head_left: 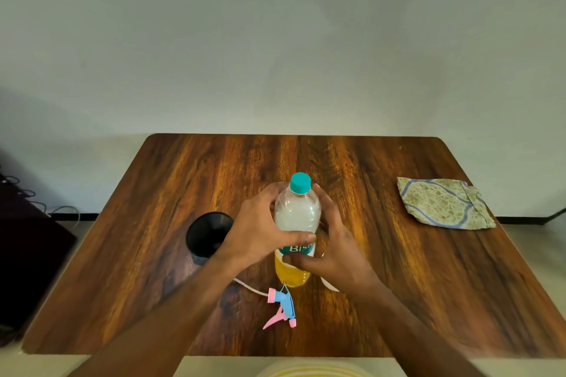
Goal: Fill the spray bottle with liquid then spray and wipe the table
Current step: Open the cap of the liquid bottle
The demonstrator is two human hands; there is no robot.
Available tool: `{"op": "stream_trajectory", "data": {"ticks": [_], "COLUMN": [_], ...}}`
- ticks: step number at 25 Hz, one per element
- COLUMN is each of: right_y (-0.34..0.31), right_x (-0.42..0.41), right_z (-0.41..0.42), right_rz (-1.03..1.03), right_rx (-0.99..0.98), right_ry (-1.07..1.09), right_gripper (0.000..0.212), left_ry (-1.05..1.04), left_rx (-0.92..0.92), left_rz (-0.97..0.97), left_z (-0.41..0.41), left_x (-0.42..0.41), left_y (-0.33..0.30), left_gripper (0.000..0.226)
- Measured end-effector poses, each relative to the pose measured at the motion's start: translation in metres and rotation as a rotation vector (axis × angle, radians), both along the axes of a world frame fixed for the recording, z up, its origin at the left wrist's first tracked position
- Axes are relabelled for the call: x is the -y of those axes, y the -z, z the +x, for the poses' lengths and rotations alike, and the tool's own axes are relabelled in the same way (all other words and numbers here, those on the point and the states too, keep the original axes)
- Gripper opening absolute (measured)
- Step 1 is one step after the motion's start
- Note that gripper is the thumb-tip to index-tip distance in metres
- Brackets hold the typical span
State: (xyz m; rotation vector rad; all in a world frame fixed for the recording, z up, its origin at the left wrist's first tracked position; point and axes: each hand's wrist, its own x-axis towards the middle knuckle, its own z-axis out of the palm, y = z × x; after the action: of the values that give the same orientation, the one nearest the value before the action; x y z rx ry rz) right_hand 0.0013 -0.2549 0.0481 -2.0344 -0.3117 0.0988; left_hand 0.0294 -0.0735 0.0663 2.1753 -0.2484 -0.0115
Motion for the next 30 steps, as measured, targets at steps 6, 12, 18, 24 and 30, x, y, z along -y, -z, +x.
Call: {"op": "stream_trajectory", "data": {"ticks": [6, 12, 18, 24, 30], "right_y": [-0.014, -0.027, -0.036, -0.044, -0.041], "right_x": [0.001, 0.007, 0.009, 0.008, 0.004], "right_z": [0.0, -0.016, -0.022, -0.025, -0.026], "right_rz": [0.152, 0.213, 0.16, 0.148, 0.097], "right_rx": [0.097, 0.114, 0.109, 0.141, 0.186], "right_ry": [0.064, 0.064, 0.018, 0.032, 0.115], "right_gripper": [0.101, 0.097, 0.099, 0.1, 0.103], "left_ry": [0.167, 0.184, 0.433, 0.528, 0.147], "left_rx": [-0.092, -0.097, -0.134, -0.186, 0.08], "left_rz": [-0.009, -0.344, -0.681, -0.875, -0.574], "left_z": [-0.017, -0.018, -0.008, -0.009, -0.023], "left_x": [0.013, 0.002, 0.011, 0.016, 0.033], "left_y": [-0.035, -0.086, -0.096, -0.095, -0.091], "left_gripper": [0.099, 0.06, 0.03, 0.031, 0.023]}}
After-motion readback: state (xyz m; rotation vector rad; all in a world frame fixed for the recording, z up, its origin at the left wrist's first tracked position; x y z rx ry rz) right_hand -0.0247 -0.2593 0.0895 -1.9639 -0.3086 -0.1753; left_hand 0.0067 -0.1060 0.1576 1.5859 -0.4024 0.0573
